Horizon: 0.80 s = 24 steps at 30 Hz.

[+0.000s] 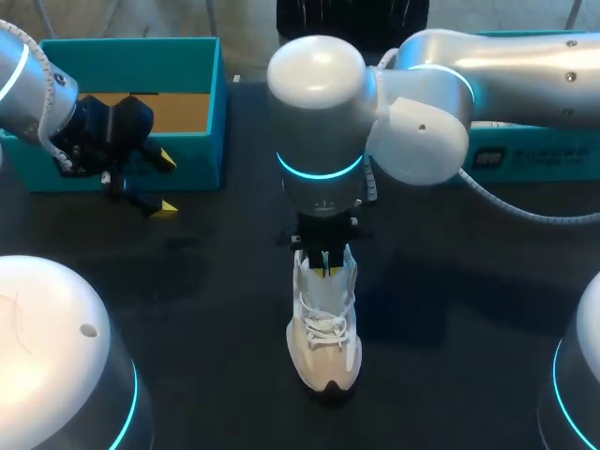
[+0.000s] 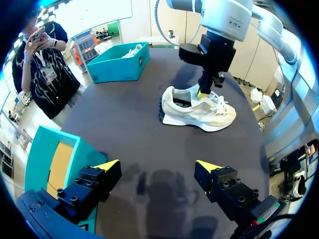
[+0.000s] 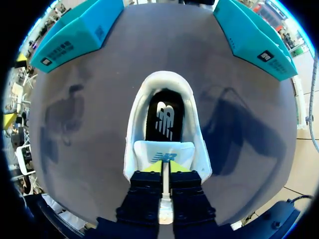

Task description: Take the shoe out of the shoebox, open the shoe tongue, remove and reinsert the insole, then place the shoe into the shoebox

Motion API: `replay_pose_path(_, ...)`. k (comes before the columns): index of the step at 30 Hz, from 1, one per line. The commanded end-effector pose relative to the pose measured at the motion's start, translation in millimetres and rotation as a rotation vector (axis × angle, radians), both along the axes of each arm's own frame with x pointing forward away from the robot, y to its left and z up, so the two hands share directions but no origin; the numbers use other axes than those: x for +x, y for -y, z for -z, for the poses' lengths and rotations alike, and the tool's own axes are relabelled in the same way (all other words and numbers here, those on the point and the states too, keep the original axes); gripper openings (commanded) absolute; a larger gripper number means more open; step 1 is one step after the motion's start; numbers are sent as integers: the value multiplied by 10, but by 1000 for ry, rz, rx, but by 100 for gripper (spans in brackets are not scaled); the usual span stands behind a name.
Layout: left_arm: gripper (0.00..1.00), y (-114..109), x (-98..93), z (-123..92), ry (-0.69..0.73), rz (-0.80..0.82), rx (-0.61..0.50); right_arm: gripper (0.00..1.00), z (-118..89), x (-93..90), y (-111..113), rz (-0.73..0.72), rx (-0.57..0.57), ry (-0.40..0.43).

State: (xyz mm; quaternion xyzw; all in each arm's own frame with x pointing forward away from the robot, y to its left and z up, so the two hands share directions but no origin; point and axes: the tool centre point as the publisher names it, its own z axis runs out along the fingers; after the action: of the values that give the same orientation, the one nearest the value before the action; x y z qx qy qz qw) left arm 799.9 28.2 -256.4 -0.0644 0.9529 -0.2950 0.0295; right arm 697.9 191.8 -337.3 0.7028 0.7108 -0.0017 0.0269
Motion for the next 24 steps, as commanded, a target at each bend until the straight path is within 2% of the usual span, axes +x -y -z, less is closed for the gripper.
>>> replay_pose_path(1,100,-2,-5,-3,0,0,2,5,138,31,31,-5,24,-17)
replay_pose_path(3,100,-2,-5,-3,0,0,2,11,120,14,20,-9,22,-14)
replay_pose_path(8,100,-2,-5,-3,0,0,2,19,-23,-27,32,-6,4,23)
replay_pose_path(15,100,-2,-5,-3,0,0,2,25,175,35,-28,-33,35,1)
replay_pose_path(18,100,-2,-5,-3,0,0,2,28,167,57,-41,-62,22,7)
replay_pose_path(24,100,-2,-5,-3,0,0,2,40,-70,55,-72,-284,-52,103)
